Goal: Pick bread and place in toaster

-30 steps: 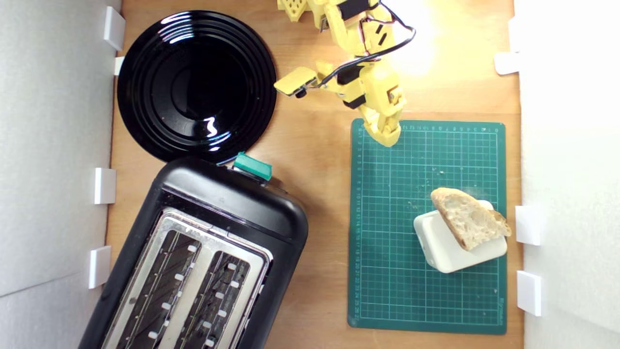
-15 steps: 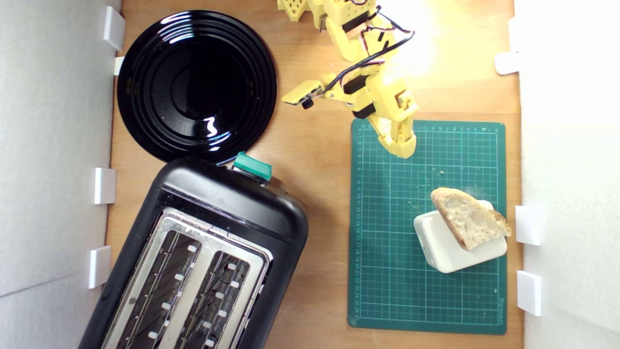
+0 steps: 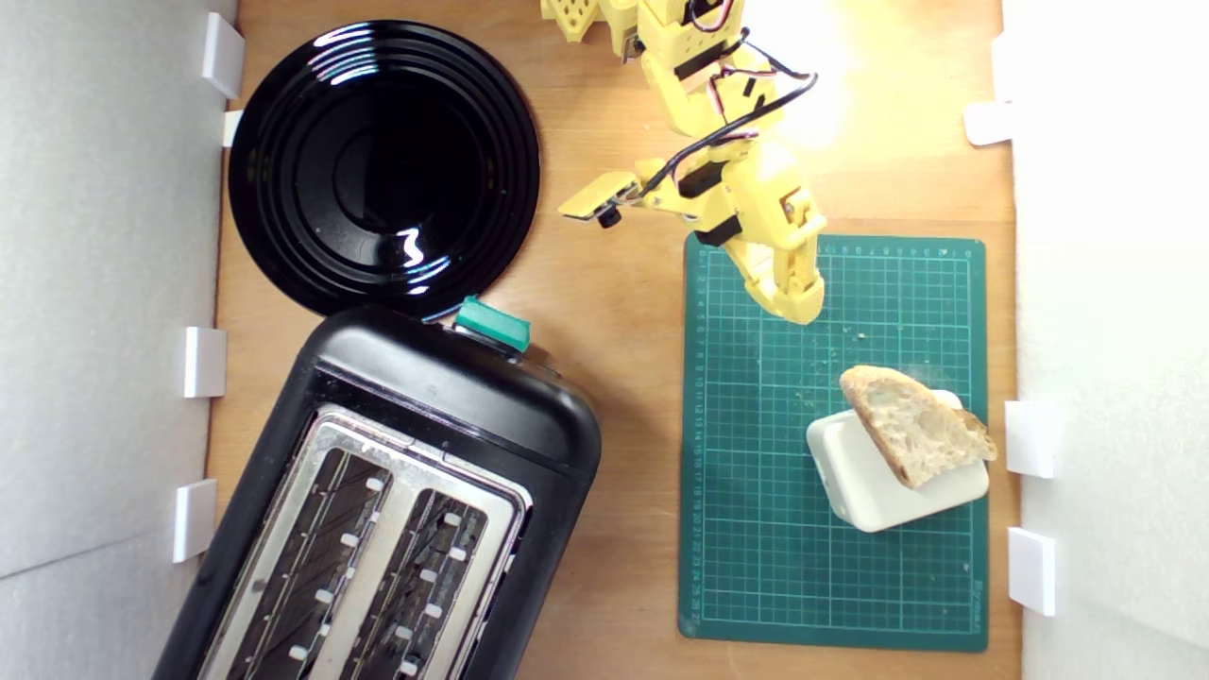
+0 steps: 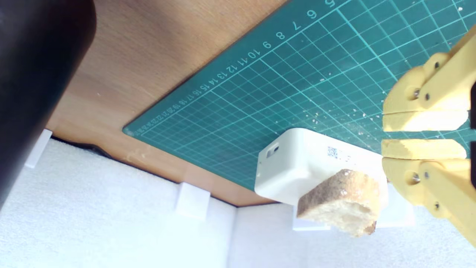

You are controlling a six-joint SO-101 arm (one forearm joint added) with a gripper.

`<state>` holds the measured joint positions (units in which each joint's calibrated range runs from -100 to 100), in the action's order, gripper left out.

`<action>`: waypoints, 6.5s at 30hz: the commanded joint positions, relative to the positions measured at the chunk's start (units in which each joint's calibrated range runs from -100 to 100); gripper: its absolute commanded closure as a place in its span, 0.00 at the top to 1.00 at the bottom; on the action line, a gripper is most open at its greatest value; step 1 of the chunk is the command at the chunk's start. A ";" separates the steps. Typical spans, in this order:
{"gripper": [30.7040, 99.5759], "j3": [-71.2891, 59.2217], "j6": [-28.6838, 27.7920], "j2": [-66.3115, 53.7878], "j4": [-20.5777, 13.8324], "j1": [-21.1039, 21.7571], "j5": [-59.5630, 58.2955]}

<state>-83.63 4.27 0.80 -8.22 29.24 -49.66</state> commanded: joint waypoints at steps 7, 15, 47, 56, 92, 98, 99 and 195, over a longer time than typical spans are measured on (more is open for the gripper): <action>0.79 2.24 0.20 0.28 -1.30 0.01 -3.58; 0.80 4.33 -0.06 0.28 -1.57 0.01 -3.58; 0.80 20.86 -1.26 12.35 -1.48 2.91 -3.58; 0.80 24.58 -1.21 14.84 -1.39 2.99 -3.41; 0.79 33.84 -0.84 21.33 -0.85 4.60 -3.33; 0.79 34.66 -0.89 21.41 -0.76 4.52 -3.33; 0.79 34.75 -0.84 21.50 -0.76 4.52 -3.33; 0.35 36.56 3.45 -24.43 -0.67 -2.01 37.12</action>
<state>-49.51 5.30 -16.84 -8.93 28.70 -15.17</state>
